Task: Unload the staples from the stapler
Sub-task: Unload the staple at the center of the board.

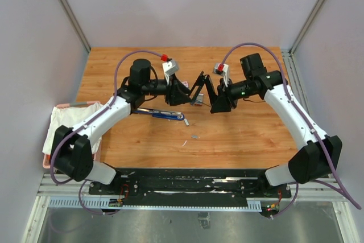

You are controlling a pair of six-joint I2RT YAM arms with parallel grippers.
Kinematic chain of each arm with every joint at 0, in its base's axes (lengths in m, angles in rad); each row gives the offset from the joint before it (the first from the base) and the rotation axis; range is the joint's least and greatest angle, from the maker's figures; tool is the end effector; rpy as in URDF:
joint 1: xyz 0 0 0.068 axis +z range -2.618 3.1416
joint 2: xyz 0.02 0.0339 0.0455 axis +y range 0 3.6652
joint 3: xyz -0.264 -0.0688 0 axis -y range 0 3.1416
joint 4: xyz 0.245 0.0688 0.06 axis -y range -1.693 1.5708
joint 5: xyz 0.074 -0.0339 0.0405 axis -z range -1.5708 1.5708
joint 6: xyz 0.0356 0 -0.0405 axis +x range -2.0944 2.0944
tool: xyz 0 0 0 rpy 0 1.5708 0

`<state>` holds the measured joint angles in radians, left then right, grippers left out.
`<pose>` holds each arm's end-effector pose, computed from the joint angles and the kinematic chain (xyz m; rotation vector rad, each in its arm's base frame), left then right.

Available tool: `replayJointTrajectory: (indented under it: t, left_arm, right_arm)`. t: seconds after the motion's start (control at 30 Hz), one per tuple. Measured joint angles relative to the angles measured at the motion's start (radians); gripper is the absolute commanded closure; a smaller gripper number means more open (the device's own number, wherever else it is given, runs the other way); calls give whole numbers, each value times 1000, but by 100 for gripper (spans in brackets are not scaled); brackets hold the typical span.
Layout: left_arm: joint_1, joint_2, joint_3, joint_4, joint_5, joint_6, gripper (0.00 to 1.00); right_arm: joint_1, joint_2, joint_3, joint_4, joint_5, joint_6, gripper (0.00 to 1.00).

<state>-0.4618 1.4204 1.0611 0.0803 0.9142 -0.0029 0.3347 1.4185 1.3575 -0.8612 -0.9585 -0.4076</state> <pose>0.2765 -0.1691 0.3182 1.0452 1.5799 -1.1584 0.2598 0.1212 0.3441 -1.1741 1.9406 1.1329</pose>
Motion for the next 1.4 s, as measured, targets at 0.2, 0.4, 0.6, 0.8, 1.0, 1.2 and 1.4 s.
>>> replayJointTrajectory:
  t: [0.2, 0.4, 0.6, 0.8, 1.0, 1.2, 1.4]
  left_arm:
    - [8, 50, -3, -29, -11, -15, 34]
    - [10, 66, -5, -39, -29, -20, 15]
    - [31, 65, -10, -61, -77, -8, 2]
    - [48, -5, -5, -106, -92, 55, 2]
    - [34, -56, 140, -240, -77, 217, 2]
    - [-83, -40, 257, -443, -90, 450, 2]
    - [-93, 27, 254, -522, -53, 487, 2]
  right_arm:
    - [-4, -1, 89, -90, 74, -17, 100]
    - [-4, 1, 161, -185, 130, -29, 100]
    - [-3, 0, 208, -296, 184, -63, 100]
    - [10, 0, 159, -338, 274, -101, 100]
    - [72, 15, 110, -400, 365, -182, 100]
    - [140, 46, 88, -423, 397, -235, 100]
    - [171, 45, 87, -419, 407, -259, 100]
